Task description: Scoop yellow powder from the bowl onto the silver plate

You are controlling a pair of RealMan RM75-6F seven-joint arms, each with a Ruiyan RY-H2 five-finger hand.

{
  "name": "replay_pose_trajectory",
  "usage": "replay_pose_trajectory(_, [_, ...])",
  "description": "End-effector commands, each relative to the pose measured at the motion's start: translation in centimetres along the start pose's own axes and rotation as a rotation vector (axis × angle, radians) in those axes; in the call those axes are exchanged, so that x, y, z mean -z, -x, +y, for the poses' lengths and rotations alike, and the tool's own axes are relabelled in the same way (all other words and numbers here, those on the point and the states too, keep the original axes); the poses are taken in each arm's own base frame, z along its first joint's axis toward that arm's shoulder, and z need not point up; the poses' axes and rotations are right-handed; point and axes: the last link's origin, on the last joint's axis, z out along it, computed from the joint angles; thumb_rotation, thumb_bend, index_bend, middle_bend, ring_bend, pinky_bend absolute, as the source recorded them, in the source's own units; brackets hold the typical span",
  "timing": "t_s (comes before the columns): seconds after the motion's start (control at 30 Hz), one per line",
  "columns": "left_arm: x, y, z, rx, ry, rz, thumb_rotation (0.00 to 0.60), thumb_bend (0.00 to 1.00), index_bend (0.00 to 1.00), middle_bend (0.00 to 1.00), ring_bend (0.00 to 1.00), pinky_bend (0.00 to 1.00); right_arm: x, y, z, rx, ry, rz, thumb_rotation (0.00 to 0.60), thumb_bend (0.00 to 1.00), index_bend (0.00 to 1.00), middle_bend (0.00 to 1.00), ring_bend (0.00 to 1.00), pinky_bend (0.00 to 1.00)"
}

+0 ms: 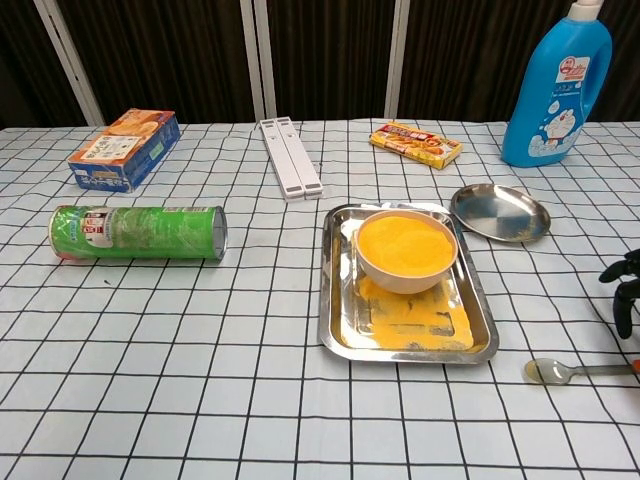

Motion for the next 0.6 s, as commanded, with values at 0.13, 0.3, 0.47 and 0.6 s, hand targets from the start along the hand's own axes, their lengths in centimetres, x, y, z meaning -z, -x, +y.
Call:
replay_pose_trajectory(0.13, [0.0,0.0,0.0,-0.001,0.0,0.001,0.6,0.0,0.0,0.0,0.0,0.0,0.0,0.8,0.3,0.018,0.008,-0.02,0.6,0.36,0.53,0.19,0.0,0.0])
replay_pose_trajectory(0.3, [-0.1,0.0,0.0,0.001,-0.004,-0.002,0.6,0.0,0.0,0.0,0.0,0.0,0.2,1.3,0.2,0.033,0.005,-0.032,0.6,0.36,0.53,0.19,0.0,0.0])
replay_pose_trajectory(0.47, [-0.1,0.0,0.0,0.001,-0.004,-0.001,0.6,0.0,0.0,0.0,0.0,0.0,0.3,1.6,0.1,0.037,0.0,-0.036,0.6,0.36,0.53,0.19,0.0,0.0])
replay_pose_trajectory(0.6, [-0.1,0.0,0.0,0.001,-0.004,-0.002,0.6,0.0,0.0,0.0,0.0,0.0,0.3,1.6,-0.1,0.033,-0.006,-0.033,0.6,0.36,0.53,0.19,0.0,0.0])
